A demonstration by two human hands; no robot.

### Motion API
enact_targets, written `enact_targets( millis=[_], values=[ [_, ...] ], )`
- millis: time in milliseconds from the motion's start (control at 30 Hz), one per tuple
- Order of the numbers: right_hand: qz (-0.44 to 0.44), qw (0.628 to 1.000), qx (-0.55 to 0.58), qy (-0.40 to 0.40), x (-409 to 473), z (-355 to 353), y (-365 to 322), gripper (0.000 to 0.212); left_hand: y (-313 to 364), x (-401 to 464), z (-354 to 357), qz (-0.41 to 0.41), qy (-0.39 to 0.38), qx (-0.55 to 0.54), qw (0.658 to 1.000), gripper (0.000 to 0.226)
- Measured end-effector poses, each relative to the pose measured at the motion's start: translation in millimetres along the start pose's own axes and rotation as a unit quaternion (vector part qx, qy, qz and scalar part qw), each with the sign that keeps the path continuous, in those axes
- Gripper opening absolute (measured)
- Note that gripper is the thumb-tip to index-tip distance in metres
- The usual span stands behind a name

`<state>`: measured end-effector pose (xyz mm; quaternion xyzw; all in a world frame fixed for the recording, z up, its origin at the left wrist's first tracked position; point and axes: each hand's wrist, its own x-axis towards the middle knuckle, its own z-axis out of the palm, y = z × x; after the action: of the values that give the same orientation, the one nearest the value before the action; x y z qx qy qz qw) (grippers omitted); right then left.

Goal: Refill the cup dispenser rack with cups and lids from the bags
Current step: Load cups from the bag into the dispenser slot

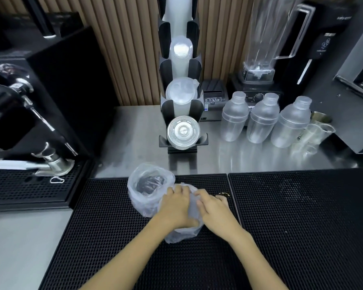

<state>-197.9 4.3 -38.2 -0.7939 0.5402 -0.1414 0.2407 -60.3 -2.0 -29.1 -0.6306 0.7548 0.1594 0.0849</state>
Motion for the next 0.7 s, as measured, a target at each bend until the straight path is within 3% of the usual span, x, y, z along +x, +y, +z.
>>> enact_targets(
  millis=[233,333,600,700],
  values=[
    [0.021,0.999,-0.005,0.025,-9.0,9.4,3.4,0.021,-10.0,3.1,2.4,0.000,0.062,-0.044,0.997,0.096],
    [0.030,0.998,0.046,0.040,-10.1,6.4,4.0,0.024,-14.7,-1.2,0.2,0.009,0.070,-0.129,0.989,0.102],
    [0.054,0.997,-0.031,0.053,-5.0,3.4,-7.2,0.037,-28.1,-20.1,6.0,0.063,0.096,-0.286,0.951,0.089],
    [0.090,0.993,-0.058,0.053,5.0,0.9,-10.5,0.044,-29.0,-23.6,4.1,0.091,0.093,-0.295,0.947,0.086]
  ],
)
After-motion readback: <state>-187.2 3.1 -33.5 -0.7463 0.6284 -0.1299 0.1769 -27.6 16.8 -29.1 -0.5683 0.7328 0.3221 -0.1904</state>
